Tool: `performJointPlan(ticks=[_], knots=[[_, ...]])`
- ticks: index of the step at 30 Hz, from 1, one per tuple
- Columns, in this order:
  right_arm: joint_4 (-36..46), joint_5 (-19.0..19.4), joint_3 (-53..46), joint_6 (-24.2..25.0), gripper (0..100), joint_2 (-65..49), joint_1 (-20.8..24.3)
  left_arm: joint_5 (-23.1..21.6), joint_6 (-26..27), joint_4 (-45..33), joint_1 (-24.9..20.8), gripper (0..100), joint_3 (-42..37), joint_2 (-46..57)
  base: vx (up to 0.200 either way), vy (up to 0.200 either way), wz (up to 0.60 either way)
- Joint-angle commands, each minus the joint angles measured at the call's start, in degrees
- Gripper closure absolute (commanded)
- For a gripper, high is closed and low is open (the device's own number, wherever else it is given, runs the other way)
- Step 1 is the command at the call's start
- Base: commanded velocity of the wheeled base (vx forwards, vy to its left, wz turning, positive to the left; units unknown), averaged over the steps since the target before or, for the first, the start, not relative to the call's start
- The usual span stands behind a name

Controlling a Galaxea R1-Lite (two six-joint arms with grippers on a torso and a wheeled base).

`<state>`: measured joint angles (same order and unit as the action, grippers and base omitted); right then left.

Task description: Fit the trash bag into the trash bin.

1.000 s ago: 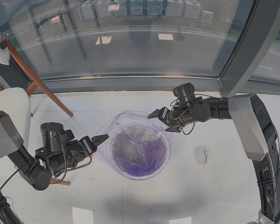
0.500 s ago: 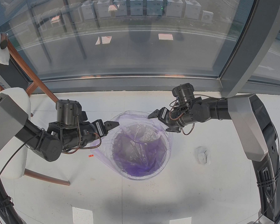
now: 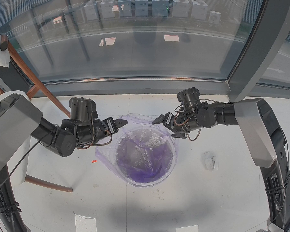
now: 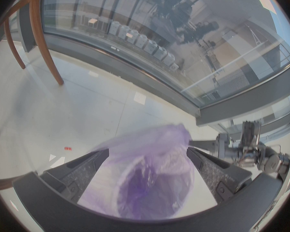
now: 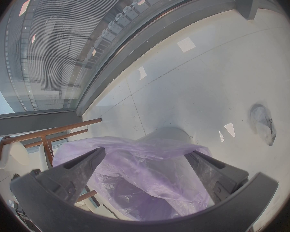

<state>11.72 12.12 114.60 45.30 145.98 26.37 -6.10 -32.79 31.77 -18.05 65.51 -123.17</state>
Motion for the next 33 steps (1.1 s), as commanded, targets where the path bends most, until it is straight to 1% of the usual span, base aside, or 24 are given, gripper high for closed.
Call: performJointPlan(ticks=[1,5,8,12,17,21,23,24,26,28,30,33], knots=[[-0.11,0.01,-0.01,-0.04,0,0.00,0.09,1.44,-0.08,-2.59,1.71,0,5.59,-5.41,0.000,0.000,0.00],[-0.20,-0.08,-0.01,-0.04,0,0.00,0.00,3.46,-0.25,-3.56,1.62,0,8.93,-9.28,0.000,0.000,0.00],[-0.29,-0.69,-0.01,-0.04,0,-0.08,-0.18,3.72,-0.25,-3.29,1.44,0,10.78,-12.44,0.000,0.000,0.00],[-0.47,-0.69,-0.01,-0.12,0,-0.44,-0.44,3.99,-0.25,-3.12,1.36,0,11.57,-15.08,0.000,0.000,0.00],[-0.47,-0.69,-0.01,-0.30,0,-0.87,-0.70,6.53,-0.34,-2.68,1.18,0,13.24,-19.12,0.000,0.000,0.00],[0.06,-0.69,-0.01,-0.21,0,-1.14,-0.70,6.71,-0.61,-1.62,1.09,0,12.97,-20.00,0.000,0.000,0.00],[0.24,-0.69,-0.01,-0.12,0,-1.93,-0.70,6.80,-2.10,-0.83,1.00,0,13.24,-20.35,0.000,0.000,0.00],[0.24,-0.69,-0.01,-0.12,0,-2.02,-0.79,6.97,-3.86,0.05,0.92,0,13.59,-20.35,0.000,0.000,0.00],[0.24,-0.69,-0.01,-0.04,0,-2.02,-0.88,7.15,-8.96,1.28,0.56,0,15.00,-20.26,0.000,0.000,0.00],[0.41,-0.78,-0.01,0.05,0,-2.02,-1.32,7.77,-15.55,1.19,0.30,0,15.79,-19.38,0.000,0.000,0.00],[1.47,-0.78,-0.01,-0.04,0,-2.11,-1.67,7.77,-17.92,1.19,0.30,0,15.44,-15.96,0.000,0.000,0.00],[2.87,-0.78,-0.01,-0.04,0,-2.54,-1.93,7.77,-18.18,1.10,0.56,0,12.97,-10.07,0.000,0.000,0.00]])
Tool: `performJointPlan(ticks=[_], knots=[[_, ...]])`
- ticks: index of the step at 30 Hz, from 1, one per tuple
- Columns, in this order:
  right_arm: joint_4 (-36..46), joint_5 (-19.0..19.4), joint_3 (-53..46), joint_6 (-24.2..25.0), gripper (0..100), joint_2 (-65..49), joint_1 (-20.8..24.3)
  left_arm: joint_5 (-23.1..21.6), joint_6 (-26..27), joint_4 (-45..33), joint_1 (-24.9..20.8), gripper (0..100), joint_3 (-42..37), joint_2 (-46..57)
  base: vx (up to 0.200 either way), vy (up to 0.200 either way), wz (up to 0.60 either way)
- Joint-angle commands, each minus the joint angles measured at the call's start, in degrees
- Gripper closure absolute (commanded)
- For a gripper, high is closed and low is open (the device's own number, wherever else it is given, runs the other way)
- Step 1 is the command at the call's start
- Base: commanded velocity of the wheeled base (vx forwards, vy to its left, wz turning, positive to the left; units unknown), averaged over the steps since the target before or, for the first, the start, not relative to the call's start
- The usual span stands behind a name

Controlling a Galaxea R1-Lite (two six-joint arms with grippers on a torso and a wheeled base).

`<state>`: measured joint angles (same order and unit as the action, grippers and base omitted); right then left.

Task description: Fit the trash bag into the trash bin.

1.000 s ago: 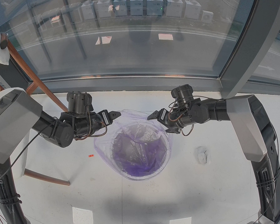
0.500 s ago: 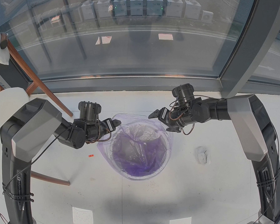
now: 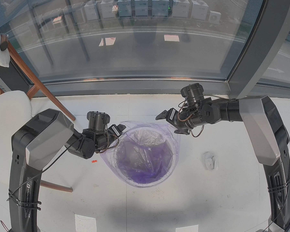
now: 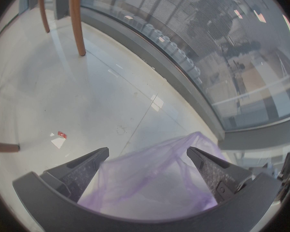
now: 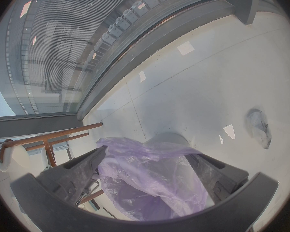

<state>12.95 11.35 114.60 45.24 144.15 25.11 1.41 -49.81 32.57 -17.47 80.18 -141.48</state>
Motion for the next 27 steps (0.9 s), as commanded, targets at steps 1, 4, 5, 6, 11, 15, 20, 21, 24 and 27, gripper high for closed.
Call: performJointPlan(ticks=[1,4,5,6,11,15,20,21,24,27], knots=[[1.73,0.08,-0.01,0.11,0,-0.72,-0.68,0.17,-1.17,0.30,-0.02,0,-2.75,10.18,0.000,0.000,0.00],[2.87,0.08,-0.01,0.55,0,-0.80,-1.21,-0.62,-1.43,0.03,-0.11,0,-6.26,16.33,0.000,0.000,0.00],[3.75,0.08,-0.01,0.64,0,-0.89,-1.56,-1.15,-1.69,-0.32,-0.11,0,-7.76,18.79,0.000,0.000,0.00],[4.98,0.08,-0.01,0.64,0,-1.07,-2.00,-1.59,-1.87,-1.02,-0.28,0,-9.07,21.07,0.000,0.000,0.00],[15.53,0.25,-0.01,-4.19,0,-0.45,-9.82,-2.03,-1.96,-3.22,-0.20,0,-16.98,29.51,0.000,0.000,0.00],[22.74,1.13,-0.01,-15.09,0,3.06,-19.31,-2.12,-1.78,-3.13,-0.46,0,-24.72,36.72,0.000,0.000,0.00],[29.07,8.87,-0.01,-29.77,0,7.46,-25.99,-1.59,-1.34,-2.78,-2.66,0,-33.33,43.84,0.000,0.000,0.00],[30.12,9.66,-0.01,-29.77,0,7.90,-25.99,-1.50,-1.34,-2.51,-2.75,0,-33.86,44.54,0.000,0.000,0.00],[33.11,10.27,-0.01,-30.47,0,9.83,-25.82,-1.59,-2.22,-1.20,-2.92,0,-35.00,46.91,0.000,0.000,0.00],[33.11,10.01,-0.01,-32.32,0,12.82,-25.64,-1.59,-2.22,-1.11,-2.92,0,-35.62,47.70,0.000,0.000,0.00]])
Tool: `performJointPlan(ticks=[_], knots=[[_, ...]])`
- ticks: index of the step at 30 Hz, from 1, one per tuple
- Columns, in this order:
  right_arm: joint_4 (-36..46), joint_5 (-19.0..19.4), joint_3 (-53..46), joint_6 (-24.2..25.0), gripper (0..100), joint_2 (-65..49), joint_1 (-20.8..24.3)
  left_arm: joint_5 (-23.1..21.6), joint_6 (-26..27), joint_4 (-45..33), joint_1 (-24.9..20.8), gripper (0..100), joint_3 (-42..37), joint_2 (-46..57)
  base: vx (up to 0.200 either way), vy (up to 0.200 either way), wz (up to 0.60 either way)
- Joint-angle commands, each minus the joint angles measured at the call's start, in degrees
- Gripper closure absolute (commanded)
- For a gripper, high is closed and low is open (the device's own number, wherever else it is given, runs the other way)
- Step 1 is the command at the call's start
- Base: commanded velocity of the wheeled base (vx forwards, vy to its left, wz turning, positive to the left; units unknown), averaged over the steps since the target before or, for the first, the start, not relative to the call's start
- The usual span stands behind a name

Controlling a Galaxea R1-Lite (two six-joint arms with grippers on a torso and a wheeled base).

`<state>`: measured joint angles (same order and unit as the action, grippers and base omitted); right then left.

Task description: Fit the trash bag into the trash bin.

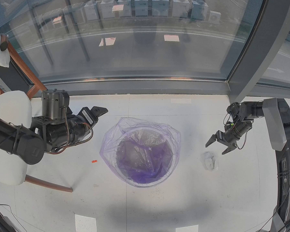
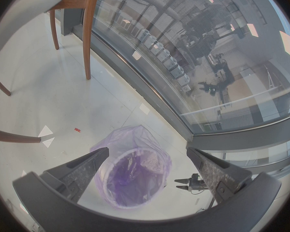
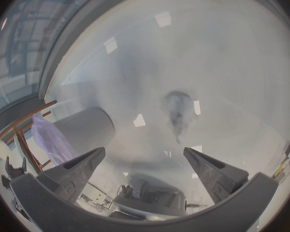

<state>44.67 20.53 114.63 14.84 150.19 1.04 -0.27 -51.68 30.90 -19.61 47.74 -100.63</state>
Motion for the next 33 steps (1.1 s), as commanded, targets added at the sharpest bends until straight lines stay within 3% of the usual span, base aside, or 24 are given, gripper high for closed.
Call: performJointPlan(ticks=[1,4,8,11,13,14,15,16,18,20,23,28,32,33], knots=[[1.30,0.74,-0.04,-3.06,0,7.75,-1.65,0.09,-0.27,0.56,-0.78,0,-3.35,6.85,0.000,0.000,0.00],[-0.46,0.65,-0.04,-4.46,0,10.74,-1.65,0.18,-0.27,0.56,-0.78,0,-3.97,6.85,0.000,0.000,0.00],[-9.07,0.74,-0.04,-8.33,0,14.34,-1.21,0.18,-0.27,0.65,-0.69,0,-5.46,6.94,0.000,0.000,0.00],[-11.00,-1.72,-0.04,-8.86,0,15.49,0.90,0.18,-0.36,0.65,-0.78,0,-6.52,7.38,0.000,0.000,0.00],[-5.12,-3.39,-0.04,-7.63,0,11.71,2.22,0.09,-0.44,0.65,-0.78,0,-7.75,8.35,0.000,0.000,0.00],[9.65,-2.86,-0.04,-4.20,0,5.03,2.83,0.09,-0.44,0.65,-0.78,0,-8.63,9.23,0.000,0.000,0.00],[16.42,-2.51,-0.04,-3.59,0,2.65,2.83,0.09,-0.36,0.65,-0.78,0,-8.63,9.23,0.000,0.000,0.00],[23.36,-1.72,-0.04,-3.59,0,0.37,2.83,0.09,-0.36,0.65,-0.78,0,-8.54,9.23,0.000,0.000,0.00],[45.33,2.06,-0.04,-6.93,0,-6.84,2.74,0.09,-0.36,0.65,-0.69,0,-8.54,9.31,0.000,0.000,0.00],[45.33,3.90,-0.04,-9.47,0,-13.25,2.74,0.09,-0.36,0.65,-0.69,0,-8.63,9.31,0.000,0.000,0.00],[45.33,6.81,-0.04,-9.04,0,-20.55,3.27,0.00,-0.44,0.65,-0.78,0,-8.63,9.14,0.000,0.000,0.00],[45.33,6.72,-0.04,-9.12,0,-22.66,2.74,-0.08,-0.53,0.91,-0.86,0,-8.54,8.70,0.000,0.000,0.00],[45.33,6.81,-0.04,-10.00,0,-33.56,4.85,-0.08,-0.44,0.91,-1.04,0,-8.36,8.70,0.000,0.000,0.00],[31.97,6.45,-24.36,-10.00,0,-40.50,6.17,-0.08,-0.44,0.91,-1.04,0,-8.63,8.70,0.000,0.000,0.00]])
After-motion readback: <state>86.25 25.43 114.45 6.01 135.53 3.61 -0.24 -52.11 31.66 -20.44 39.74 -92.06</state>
